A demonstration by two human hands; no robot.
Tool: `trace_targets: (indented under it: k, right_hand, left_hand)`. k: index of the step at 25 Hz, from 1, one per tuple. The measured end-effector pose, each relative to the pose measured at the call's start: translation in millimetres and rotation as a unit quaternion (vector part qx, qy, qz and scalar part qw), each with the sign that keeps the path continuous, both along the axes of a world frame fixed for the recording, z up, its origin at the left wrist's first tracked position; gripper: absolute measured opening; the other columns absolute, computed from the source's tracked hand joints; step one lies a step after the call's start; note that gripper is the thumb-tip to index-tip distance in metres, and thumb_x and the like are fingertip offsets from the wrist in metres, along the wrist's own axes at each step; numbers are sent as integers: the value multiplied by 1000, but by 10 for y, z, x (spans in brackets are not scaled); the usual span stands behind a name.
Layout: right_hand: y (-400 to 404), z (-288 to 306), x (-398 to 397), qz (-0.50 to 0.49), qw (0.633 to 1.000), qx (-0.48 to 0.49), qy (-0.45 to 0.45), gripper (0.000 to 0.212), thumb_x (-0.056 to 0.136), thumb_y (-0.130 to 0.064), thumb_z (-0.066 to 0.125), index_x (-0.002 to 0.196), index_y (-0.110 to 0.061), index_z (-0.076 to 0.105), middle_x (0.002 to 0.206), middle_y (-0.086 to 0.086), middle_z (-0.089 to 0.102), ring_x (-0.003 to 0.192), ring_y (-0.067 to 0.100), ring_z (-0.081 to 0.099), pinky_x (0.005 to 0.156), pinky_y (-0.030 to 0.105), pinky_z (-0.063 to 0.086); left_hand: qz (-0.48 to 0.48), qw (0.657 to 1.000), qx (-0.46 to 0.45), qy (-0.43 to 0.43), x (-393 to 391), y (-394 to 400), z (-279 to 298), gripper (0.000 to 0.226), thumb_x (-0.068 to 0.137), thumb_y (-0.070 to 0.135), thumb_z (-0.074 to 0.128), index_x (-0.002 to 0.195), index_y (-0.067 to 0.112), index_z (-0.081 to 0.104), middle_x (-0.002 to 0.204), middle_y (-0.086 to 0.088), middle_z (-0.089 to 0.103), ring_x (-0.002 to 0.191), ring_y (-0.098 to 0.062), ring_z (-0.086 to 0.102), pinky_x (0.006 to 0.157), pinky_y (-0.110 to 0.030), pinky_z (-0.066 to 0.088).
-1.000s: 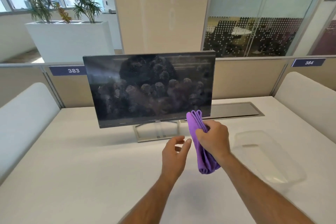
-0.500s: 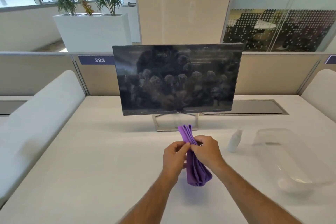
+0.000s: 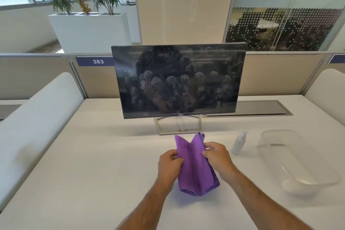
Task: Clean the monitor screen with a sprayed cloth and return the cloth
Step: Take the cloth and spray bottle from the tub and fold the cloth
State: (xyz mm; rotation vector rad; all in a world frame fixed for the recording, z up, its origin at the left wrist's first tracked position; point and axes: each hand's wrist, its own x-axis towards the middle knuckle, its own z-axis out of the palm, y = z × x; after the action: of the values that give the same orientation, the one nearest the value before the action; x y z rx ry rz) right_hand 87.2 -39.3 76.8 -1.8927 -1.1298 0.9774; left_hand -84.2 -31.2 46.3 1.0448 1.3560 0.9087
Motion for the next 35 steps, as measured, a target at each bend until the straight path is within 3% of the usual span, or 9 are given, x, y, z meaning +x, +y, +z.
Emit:
trace_targets:
  k: [6, 10, 14, 16, 19, 22, 28, 32, 35]
  right_hand:
    - [-76, -204, 271, -46, 997, -67, 2, 33, 90, -4, 47, 113, -15, 67, 104, 2, 71, 95, 25, 68, 79, 37, 56]
    - [-179, -346, 281, -14, 986, -79, -143, 42, 90, -11, 56, 132, -15, 56, 119, 5, 69, 107, 26, 65, 88, 33, 53]
    - [-272, -413, 126, 24, 945, 66, -320, 44, 96, -26, 54, 139, -18, 51, 140, 2, 57, 127, 21, 53, 100, 34, 49]
    - [-302, -495, 26, 119, 926, 74, -351, 59, 101, -44, 45, 152, -16, 37, 160, 6, 37, 148, 23, 32, 120, 34, 30]
    - [-372, -710, -26, 253, 874, -4, -416, 85, 96, -70, 20, 161, -20, -2, 169, 3, -8, 156, 20, -11, 125, 41, -7]
    - [-404, -834, 34, 269, 849, -39, -453, 100, 82, -83, -2, 159, -19, -14, 167, 2, -20, 154, 19, -20, 123, 47, -14]
    - [-392, -816, 83, 245, 876, -2, -415, 95, 88, -80, 11, 161, -20, 0, 170, 1, -6, 156, 17, -10, 124, 43, -11]
    - [-401, -617, 282, 65, 904, 217, -362, 60, 94, -53, 49, 134, -10, 57, 137, 9, 59, 129, 28, 53, 112, 42, 42]
    - [-323, -420, 556, -42, 892, 278, -354, 37, 87, -29, 72, 117, -12, 62, 114, 6, 65, 104, 26, 61, 89, 40, 53]
  left_hand:
    - [24, 997, -39, 58, -261, 25, -254, 32, 83, -2, 55, 96, 21, 72, 92, 3, 76, 88, -21, 72, 79, -45, 64]
    - [1, 982, 7, 186, -331, -6, -341, 31, 83, 8, 63, 111, 21, 65, 98, 10, 70, 86, -9, 66, 77, -31, 59]
    - [-70, 884, 216, 409, -314, -76, -313, 47, 87, 33, 60, 133, 27, 53, 130, 9, 57, 116, -14, 55, 95, -30, 48]
    - [-147, 838, 280, 445, -279, -140, -367, 62, 93, 54, 46, 147, 23, 44, 152, 3, 46, 138, -18, 42, 113, -36, 35]
    - [-262, 777, 242, 519, -268, -218, -527, 99, 85, 84, 8, 161, 21, 5, 169, 3, -2, 156, -16, -3, 124, -49, -1]
    - [-273, 761, 214, 549, -280, -216, -632, 114, 72, 95, -3, 159, 22, -11, 168, 3, -16, 154, -16, -15, 121, -53, -12]
    - [-252, 769, 213, 548, -234, -190, -621, 117, 71, 97, 2, 159, 21, -9, 168, 2, -13, 154, -16, -13, 120, -53, -14]
    - [-243, 803, 237, 489, -54, -98, -479, 100, 85, 83, 27, 161, 21, 5, 169, 3, 1, 155, -15, -4, 125, -43, -5]
    - [-250, 849, 250, 392, 265, -35, -377, 85, 91, 64, 51, 159, 25, 18, 167, 6, 18, 154, -15, 12, 126, -35, 12]
